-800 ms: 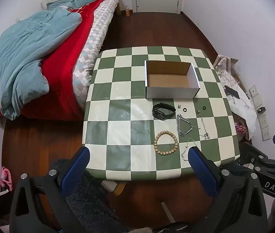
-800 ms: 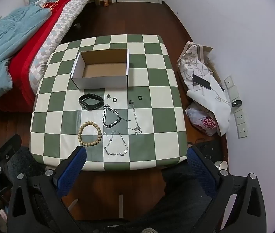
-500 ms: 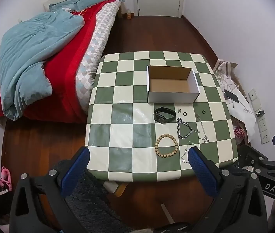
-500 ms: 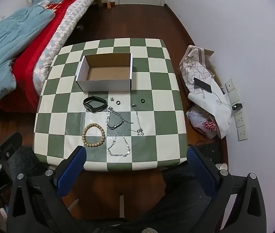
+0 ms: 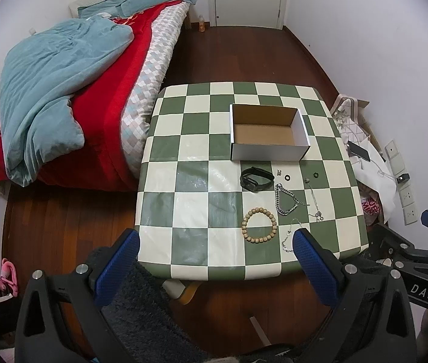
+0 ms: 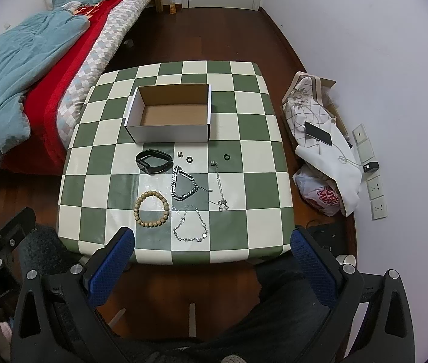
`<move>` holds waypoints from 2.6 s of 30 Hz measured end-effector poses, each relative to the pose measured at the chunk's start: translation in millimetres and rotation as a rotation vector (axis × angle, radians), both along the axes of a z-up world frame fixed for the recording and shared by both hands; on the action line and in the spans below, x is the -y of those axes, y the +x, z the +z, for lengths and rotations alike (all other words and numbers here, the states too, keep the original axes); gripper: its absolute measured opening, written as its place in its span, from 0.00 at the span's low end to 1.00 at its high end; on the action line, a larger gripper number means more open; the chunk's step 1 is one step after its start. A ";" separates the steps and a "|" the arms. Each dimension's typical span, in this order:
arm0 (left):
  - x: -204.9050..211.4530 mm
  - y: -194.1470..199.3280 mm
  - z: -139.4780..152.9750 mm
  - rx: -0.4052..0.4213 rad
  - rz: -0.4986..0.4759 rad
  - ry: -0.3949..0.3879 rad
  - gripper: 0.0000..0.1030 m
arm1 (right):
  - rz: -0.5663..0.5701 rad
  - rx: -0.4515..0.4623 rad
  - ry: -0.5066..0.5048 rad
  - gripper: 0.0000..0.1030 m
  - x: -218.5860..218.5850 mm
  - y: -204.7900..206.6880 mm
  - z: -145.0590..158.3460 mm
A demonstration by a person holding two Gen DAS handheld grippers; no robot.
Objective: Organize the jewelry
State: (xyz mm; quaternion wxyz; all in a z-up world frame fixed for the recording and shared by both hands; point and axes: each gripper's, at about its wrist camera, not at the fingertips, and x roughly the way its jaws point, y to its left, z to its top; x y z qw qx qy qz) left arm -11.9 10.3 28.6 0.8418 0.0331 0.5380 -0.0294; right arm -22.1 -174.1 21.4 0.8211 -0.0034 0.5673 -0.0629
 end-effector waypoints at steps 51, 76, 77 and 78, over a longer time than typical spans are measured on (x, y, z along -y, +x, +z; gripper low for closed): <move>-2.5 -1.5 2.7 0.006 0.000 -0.005 1.00 | 0.003 0.006 0.007 1.00 -2.5 -5.3 13.2; 7.9 7.7 8.5 0.049 0.011 0.035 1.00 | -0.019 0.014 0.008 1.00 1.7 0.6 14.5; 11.1 14.6 3.6 0.062 0.013 0.058 1.00 | -0.029 0.017 0.008 1.00 5.3 2.9 10.2; 9.2 17.0 -4.5 0.075 0.017 0.078 1.00 | -0.044 0.015 0.005 1.00 9.5 6.6 5.7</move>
